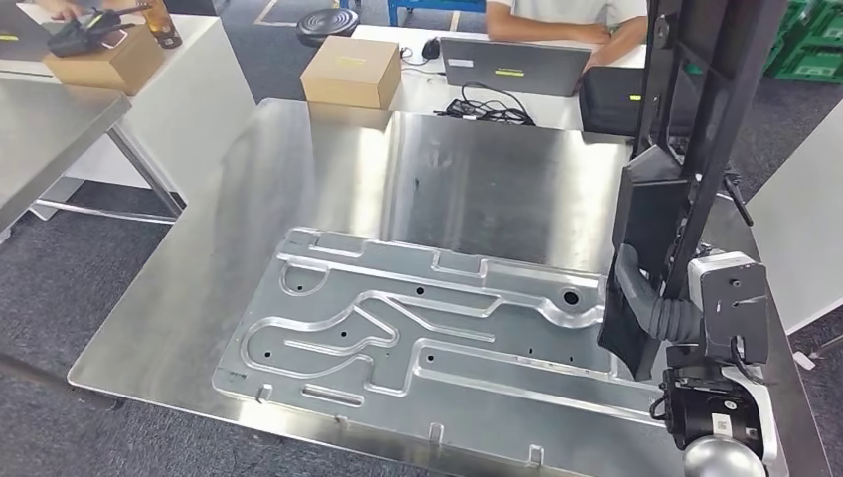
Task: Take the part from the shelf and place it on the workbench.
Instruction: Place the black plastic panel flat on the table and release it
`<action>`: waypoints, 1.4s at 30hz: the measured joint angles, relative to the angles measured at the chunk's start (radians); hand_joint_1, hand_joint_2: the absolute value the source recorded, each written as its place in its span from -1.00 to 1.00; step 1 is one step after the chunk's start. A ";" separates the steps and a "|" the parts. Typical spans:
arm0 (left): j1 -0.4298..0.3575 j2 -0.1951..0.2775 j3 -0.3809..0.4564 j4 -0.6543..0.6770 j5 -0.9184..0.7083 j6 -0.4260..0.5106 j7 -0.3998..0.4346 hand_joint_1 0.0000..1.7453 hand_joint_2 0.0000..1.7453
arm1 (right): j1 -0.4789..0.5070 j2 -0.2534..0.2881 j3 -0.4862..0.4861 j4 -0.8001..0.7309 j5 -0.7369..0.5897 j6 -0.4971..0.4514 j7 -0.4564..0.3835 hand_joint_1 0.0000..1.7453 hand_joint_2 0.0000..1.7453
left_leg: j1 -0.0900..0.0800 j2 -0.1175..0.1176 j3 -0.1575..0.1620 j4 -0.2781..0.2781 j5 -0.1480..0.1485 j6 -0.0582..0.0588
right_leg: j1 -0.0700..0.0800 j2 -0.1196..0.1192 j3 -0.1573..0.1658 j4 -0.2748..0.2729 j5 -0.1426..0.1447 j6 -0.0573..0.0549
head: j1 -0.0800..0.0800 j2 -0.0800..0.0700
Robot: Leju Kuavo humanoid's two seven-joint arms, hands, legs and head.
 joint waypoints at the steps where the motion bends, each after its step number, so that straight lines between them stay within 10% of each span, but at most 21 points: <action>1: -0.002 0.000 -0.001 0.000 -0.001 -0.001 0.001 -1.00 -1.00 | -0.021 0.000 0.007 0.002 0.011 -0.003 0.001 1.00 1.00 | 0.001 0.001 0.002 0.005 -0.007 -0.002 | 0.001 0.001 0.000 0.003 -0.009 -0.016 | 0.000 0.000; 4: -0.010 0.000 -0.004 0.000 0.003 -0.009 -0.005 -1.00 -1.00 | -0.083 0.000 0.020 0.006 0.061 0.011 0.019 1.00 1.00 | 0.006 0.003 -0.035 0.081 -0.007 -0.017 | -0.002 0.007 0.015 0.007 -0.016 -0.036 | -0.001 0.000; 7: -0.012 0.011 -0.006 0.000 0.014 -0.036 -0.068 -1.00 -1.00 | -0.121 -0.002 0.037 0.014 0.118 0.045 0.028 1.00 1.00 | 0.012 0.005 -0.169 0.290 -0.055 -0.038 | -0.001 0.015 0.041 0.005 -0.039 -0.049 | -0.002 0.000; 10: -0.001 0.032 -0.006 0.000 0.025 -0.062 -0.133 -1.00 -1.00 | -0.131 -0.002 0.061 0.023 0.164 0.069 0.028 1.00 1.00 | 0.005 0.004 -0.238 0.315 -0.067 -0.023 | 0.009 0.022 0.079 0.003 -0.066 -0.051 | -0.003 0.000; 15: 0.004 0.038 -0.006 0.000 0.041 -0.048 -0.117 -1.00 -1.00 | -0.198 -0.002 0.094 0.041 0.353 0.198 0.052 1.00 1.00 | -0.052 -0.002 -0.194 0.027 0.164 0.068 | 0.015 0.026 0.121 -0.023 -0.088 -0.042 | -0.001 0.000; 19: -0.009 0.022 -0.006 -0.001 0.037 -0.056 -0.065 -1.00 -1.00 | -0.268 -0.002 0.126 0.061 0.500 0.343 0.071 1.00 1.00 | -0.050 -0.003 -0.140 -0.049 0.175 0.070 | 0.018 0.020 0.139 -0.041 -0.106 -0.031 | -0.001 0.000; 23: -0.016 0.001 -0.014 -0.002 -0.013 -0.043 -0.071 -1.00 -1.00 | -0.338 -0.001 0.191 0.094 0.734 0.559 0.073 1.00 1.00 | -0.034 -0.002 -0.091 -0.079 0.160 0.068 | 0.025 0.016 0.037 0.178 -0.206 -0.028 | 0.001 0.000; 25: -0.017 -0.009 -0.016 -0.002 -0.024 -0.013 -0.130 -1.00 -1.00 | -0.338 -0.001 0.212 0.108 0.751 0.583 0.076 1.00 1.00 | -0.025 -0.006 -0.079 -0.072 0.145 0.060 | 0.019 0.016 0.008 0.201 -0.170 -0.011 | 0.001 0.000; 28: -0.021 -0.015 -0.016 -0.004 -0.028 0.021 -0.225 -1.00 -1.00 | -0.338 -0.002 0.225 0.116 0.755 0.573 0.080 1.00 1.00 | -0.015 -0.012 -0.081 -0.034 0.114 0.036 | 0.004 0.010 0.051 0.027 -0.036 0.022 | 0.002 0.000; 32: -0.022 -0.025 -0.016 -0.007 -0.016 0.022 -0.282 -1.00 -1.00 | -0.318 -0.005 0.226 0.124 0.792 0.566 0.087 1.00 1.00 | -0.017 -0.010 -0.101 0.010 0.094 0.019 | 0.008 0.013 0.063 -0.023 -0.029 -0.008 | 0.002 0.000; 36: -0.016 -0.030 -0.016 -0.008 -0.001 0.003 -0.282 -1.00 1.00 | -0.303 -0.013 0.223 0.133 0.818 0.574 0.084 -1.00 -1.00 | -0.011 -0.003 -0.136 0.116 0.044 0.006 | 0.001 0.019 0.068 -0.023 -0.032 -0.034 | 0.001 0.000; 40: -0.016 -0.036 -0.016 -0.009 -0.006 0.000 -0.242 -1.00 -1.00 | -0.303 -0.017 0.215 0.138 0.829 0.586 0.079 -1.00 -1.00 | 0.010 0.002 -0.251 0.344 -0.042 -0.016 | 0.000 0.027 0.075 -0.023 -0.037 -0.044 | 0.000 0.000; 42: -0.020 -0.037 -0.016 -0.010 -0.004 -0.011 -0.204 -1.00 -1.00 | -0.304 -0.017 0.214 0.142 0.836 0.597 0.080 -1.00 -1.00 | 0.014 0.002 -0.241 0.291 0.006 -0.014 | 0.001 0.030 0.084 -0.023 -0.042 -0.042 | 0.000 0.000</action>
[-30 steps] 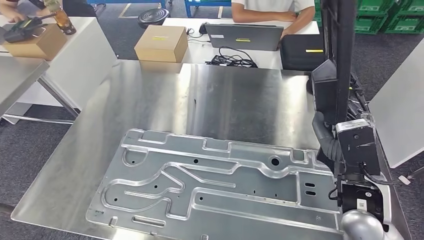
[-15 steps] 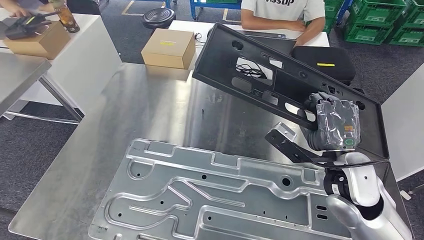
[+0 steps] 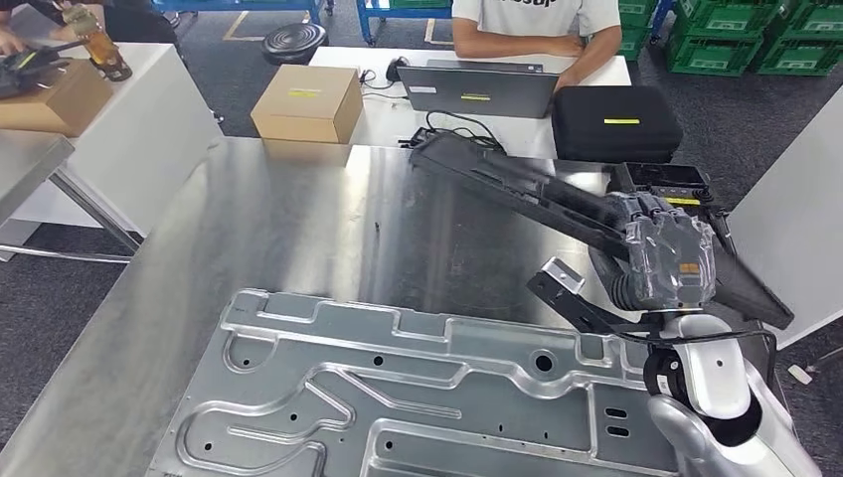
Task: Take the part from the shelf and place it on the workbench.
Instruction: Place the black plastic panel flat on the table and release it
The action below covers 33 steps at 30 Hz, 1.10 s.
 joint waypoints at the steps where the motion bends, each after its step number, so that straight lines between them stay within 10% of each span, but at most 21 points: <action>1: -0.003 0.000 0.000 0.000 0.000 -0.009 0.017 -1.00 -1.00 | -0.002 0.000 0.000 0.002 0.003 0.006 0.001 -1.00 -1.00 | -0.001 0.000 0.028 -0.077 0.045 0.006 | 0.001 0.001 0.006 0.000 -0.004 0.002 | 0.000 0.000; 4: -0.008 0.006 0.000 0.000 -0.003 -0.027 0.037 -1.00 -1.00 | -0.008 0.000 0.000 0.004 0.013 0.019 0.003 -1.00 -1.00 | -0.012 -0.001 0.100 -0.247 0.110 0.028 | 0.002 0.000 0.014 -0.004 -0.011 0.012 | 0.000 0.000; 8: -0.013 0.010 0.000 0.000 -0.007 -0.033 0.038 -1.00 -1.00 | -0.009 -0.001 0.000 0.006 0.016 0.021 0.004 -1.00 -1.00 | -0.012 -0.001 0.118 -0.282 0.104 0.033 | 0.003 -0.004 0.011 -0.001 -0.021 0.030 | 0.001 0.000; 12: -0.015 0.009 0.000 0.000 -0.010 -0.037 0.038 -1.00 -1.00 | -0.006 -0.002 0.000 0.008 0.017 0.021 0.004 -1.00 -1.00 | -0.011 -0.001 0.130 -0.296 0.105 0.042 | 0.008 -0.013 -0.097 0.220 -0.126 0.035 | 0.001 0.000; 14: -0.013 0.009 0.000 0.000 -0.010 -0.038 0.038 -1.00 -1.00 | -0.001 -0.002 0.000 0.010 0.017 0.021 0.003 -1.00 -1.00 | -0.014 -0.002 0.131 -0.294 0.104 0.043 | 0.009 -0.013 -0.140 0.284 -0.128 0.039 | 0.001 0.000; 19: -0.014 0.010 0.000 0.000 -0.010 -0.040 0.042 -1.00 -1.00 | 0.001 -0.002 0.001 0.013 0.017 0.021 0.000 -1.00 -1.00 | -0.018 -0.002 0.129 -0.268 0.085 0.026 | 0.007 -0.017 -0.035 0.024 0.014 0.036 | 0.001 0.000; 24: -0.012 0.012 0.000 0.000 -0.010 -0.040 0.049 -1.00 -1.00 | 0.003 -0.002 0.001 0.014 0.012 0.021 -0.001 -1.00 -1.00 | -0.016 -0.001 0.111 -0.225 0.057 0.008 | 0.008 -0.016 -0.032 0.013 0.019 0.007 | 0.000 0.000; 29: -0.015 0.012 0.000 0.000 -0.010 -0.035 0.064 -1.00 -1.00 | 0.019 -0.002 0.000 0.018 -0.144 0.044 0.036 -1.00 -1.00 | -0.004 0.000 -0.006 0.046 -0.058 -0.014 | 0.006 -0.017 -0.031 0.013 0.019 0.000 | 0.000 0.000; 33: -0.011 0.024 0.000 0.000 -0.010 -0.063 0.052 -1.00 -1.00 | 0.034 0.001 -0.012 0.058 -0.602 0.193 0.098 -1.00 -1.00 | -0.011 0.000 0.109 -0.185 0.045 0.010 | 0.008 -0.015 -0.028 0.012 0.019 0.002 | 0.000 0.000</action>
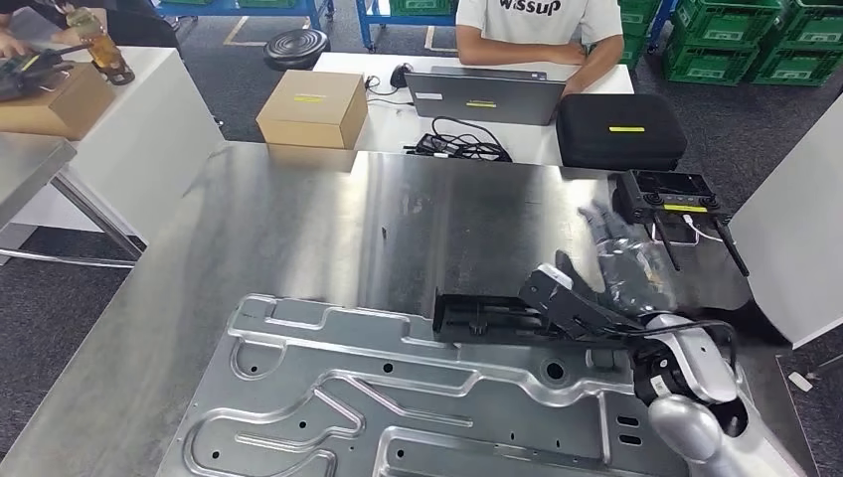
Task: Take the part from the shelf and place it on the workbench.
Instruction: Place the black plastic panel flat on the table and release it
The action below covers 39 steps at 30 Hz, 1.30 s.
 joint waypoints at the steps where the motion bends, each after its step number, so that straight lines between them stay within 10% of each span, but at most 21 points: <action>1: 0.001 0.009 0.000 0.000 -0.001 -0.019 -0.014 -1.00 -1.00 | -0.001 -0.001 -0.002 0.023 -0.173 0.053 0.007 -1.00 -1.00 | -0.005 0.000 0.023 -0.052 0.014 0.006 | 0.000 0.000 -0.002 -0.001 0.000 0.002 | 0.000 0.000; 6: 0.007 0.052 0.000 0.000 0.000 -0.068 -0.045 -1.00 -1.00 | -0.152 -0.044 0.109 0.095 -0.794 -0.099 0.010 -1.00 -1.00 | -0.013 0.001 0.041 -0.097 0.029 0.023 | -0.003 -0.004 -0.017 0.022 -0.014 0.025 | 0.001 0.000; 10: 0.011 0.066 0.001 0.000 0.001 -0.068 -0.048 -1.00 -1.00 | -0.331 -0.109 0.290 0.103 -0.948 -0.291 0.010 -1.00 -1.00 | -0.011 0.002 0.048 -0.107 0.035 0.037 | 0.006 -0.005 -0.116 0.247 -0.126 0.026 | 0.002 0.000; 12: 0.018 0.067 0.001 0.000 0.001 -0.055 -0.051 -1.00 -1.00 | -0.350 -0.125 0.332 0.105 -0.833 -0.350 0.010 -1.00 -1.00 | -0.011 0.000 0.049 -0.105 0.034 0.038 | 0.007 -0.005 -0.131 0.275 -0.118 0.027 | 0.002 0.000; 16: 0.030 0.067 0.002 0.000 0.002 0.014 -0.023 -1.00 -1.00 | -0.290 -0.142 0.318 0.105 -0.395 -0.446 0.009 -1.00 -1.00 | -0.015 -0.003 0.047 -0.084 0.019 0.024 | 0.004 -0.008 -0.019 0.037 -0.005 0.029 | 0.002 0.000; 21: 0.034 0.035 0.002 0.000 -0.016 0.136 0.115 -1.00 -1.00 | -0.022 -0.087 0.104 0.025 0.402 -0.655 -0.014 -1.00 -1.00 | -0.017 -0.004 0.035 -0.052 -0.006 0.007 | 0.003 -0.008 -0.008 0.010 0.005 0.009 | 0.000 0.000; 26: 0.034 0.016 0.002 0.000 -0.017 0.139 0.108 -1.00 -1.00 | 0.141 -0.031 -0.042 -0.090 0.329 -0.877 -0.163 -1.00 -1.00 | -0.001 0.000 -0.061 0.225 -0.160 -0.019 | 0.005 -0.014 -0.017 0.009 0.012 -0.003 | 0.000 0.000; 28: 0.036 0.013 0.002 0.000 -0.017 0.139 0.103 -1.00 -1.00 | 0.197 0.001 -0.074 -0.140 0.288 -0.900 -0.223 -1.00 0.00 | -0.001 0.000 -0.027 0.191 -0.140 -0.011 | 0.009 -0.013 -0.021 0.009 0.017 -0.007 | 0.000 0.000; 30: 0.035 0.012 0.002 0.000 -0.016 0.140 0.098 -1.00 -1.00 | 0.236 0.030 -0.097 -0.183 0.279 -0.904 -0.274 -1.00 1.00 | -0.007 -0.001 0.065 0.034 -0.085 0.008 | 0.011 -0.013 -0.023 0.008 0.023 -0.008 | 0.000 0.000; 31: 0.034 0.010 0.002 0.000 -0.014 0.141 0.095 -1.00 -1.00 | 0.253 0.044 -0.106 -0.203 0.276 -0.905 -0.305 -1.00 1.00 | -0.011 0.001 0.103 -0.035 -0.063 0.014 | 0.013 -0.012 -0.024 0.008 0.026 -0.007 | 0.001 0.000; 35: 0.036 0.003 0.002 0.000 -0.002 0.146 0.085 -1.00 -1.00 | 0.317 0.097 -0.115 -0.264 0.273 -0.910 -0.404 -1.00 -1.00 | -0.020 0.007 0.127 -0.101 -0.030 0.014 | 0.010 -0.010 -0.031 0.007 0.041 0.008 | 0.001 0.000; 39: 0.037 0.001 0.002 0.000 0.001 0.148 0.081 -1.00 -1.00 | 0.337 0.120 -0.114 -0.288 0.267 -0.910 -0.420 -1.00 -1.00 | -0.013 0.012 0.109 -0.109 -0.004 0.025 | 0.008 -0.006 -0.053 0.040 -0.005 0.016 | 0.001 0.000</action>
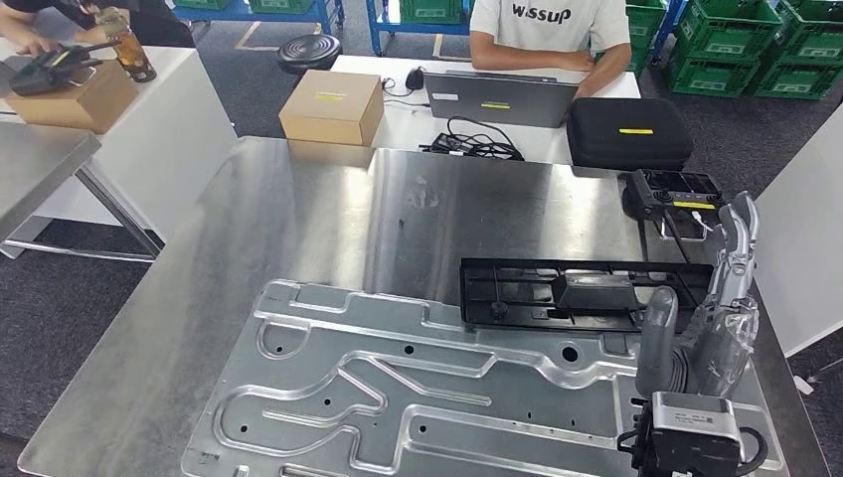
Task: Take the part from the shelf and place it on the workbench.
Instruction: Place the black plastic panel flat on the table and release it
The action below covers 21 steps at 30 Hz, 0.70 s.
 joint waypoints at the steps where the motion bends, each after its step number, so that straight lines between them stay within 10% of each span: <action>1: 0.000 0.000 0.000 0.000 0.000 0.000 0.000 -1.00 -1.00 | 0.000 0.000 0.000 0.000 0.000 0.000 0.000 -1.00 -1.00 | 0.000 0.000 0.000 0.000 0.000 0.000 | 0.000 0.000 -0.001 0.001 -0.002 0.000 | 0.000 0.000; 5: 0.002 -0.003 0.000 0.000 0.004 -0.001 -0.003 -1.00 -1.00 | 0.016 0.016 0.006 -0.016 -0.038 0.000 -0.017 -1.00 -1.00 | 0.002 0.001 -0.031 0.002 0.022 0.006 | 0.000 0.000 -0.029 0.131 -0.090 0.005 | 0.000 0.000; 7: 0.003 -0.006 0.001 0.000 0.013 -0.001 -0.006 -1.00 -1.00 | 0.043 0.036 0.018 -0.036 -0.098 0.001 -0.056 -1.00 -1.00 | 0.009 0.001 -0.072 0.009 0.051 0.000 | -0.003 -0.001 0.006 0.176 -0.106 0.018 | 0.000 0.000; 10: 0.003 -0.004 0.004 0.001 0.025 -0.001 -0.014 -1.00 -1.00 | 0.088 0.059 0.033 -0.056 -0.167 0.001 -0.139 -1.00 -1.00 | 0.010 -0.002 -0.111 0.036 0.067 -0.017 | -0.012 0.001 0.134 0.003 -0.072 0.033 | 0.000 0.000; 13: 0.004 -0.002 0.006 0.001 0.034 0.000 -0.024 -1.00 -1.00 | 0.138 0.084 0.045 -0.068 -0.220 0.001 -0.230 -1.00 -1.00 | 0.004 -0.003 -0.127 0.049 0.082 -0.026 | -0.012 0.000 0.138 -0.026 -0.075 0.012 | -0.001 0.000; 15: 0.005 0.000 0.007 0.001 0.036 0.000 -0.025 -1.00 -1.00 | 0.163 0.098 0.053 -0.073 -0.240 0.001 -0.262 -1.00 -1.00 | 0.009 -0.003 -0.142 0.074 0.053 -0.034 | -0.011 -0.005 0.121 -0.025 -0.060 -0.010 | -0.001 0.000; 19: 0.001 0.001 0.008 0.002 0.038 0.000 -0.029 -1.00 -1.00 | 0.194 0.121 0.062 -0.090 -0.263 0.002 -0.291 -1.00 -1.00 | 0.015 -0.003 -0.197 0.306 -0.120 -0.054 | -0.003 -0.008 0.073 -0.024 -0.022 -0.036 | -0.001 0.000; 21: 0.001 0.002 0.009 0.002 0.043 0.000 -0.035 -1.00 -1.00 | 0.217 0.133 0.066 -0.102 -0.286 0.002 -0.331 -1.00 -1.00 | 0.014 -0.003 -0.175 0.346 -0.121 -0.048 | 0.005 -0.007 0.050 -0.024 -0.004 -0.038 | -0.001 0.000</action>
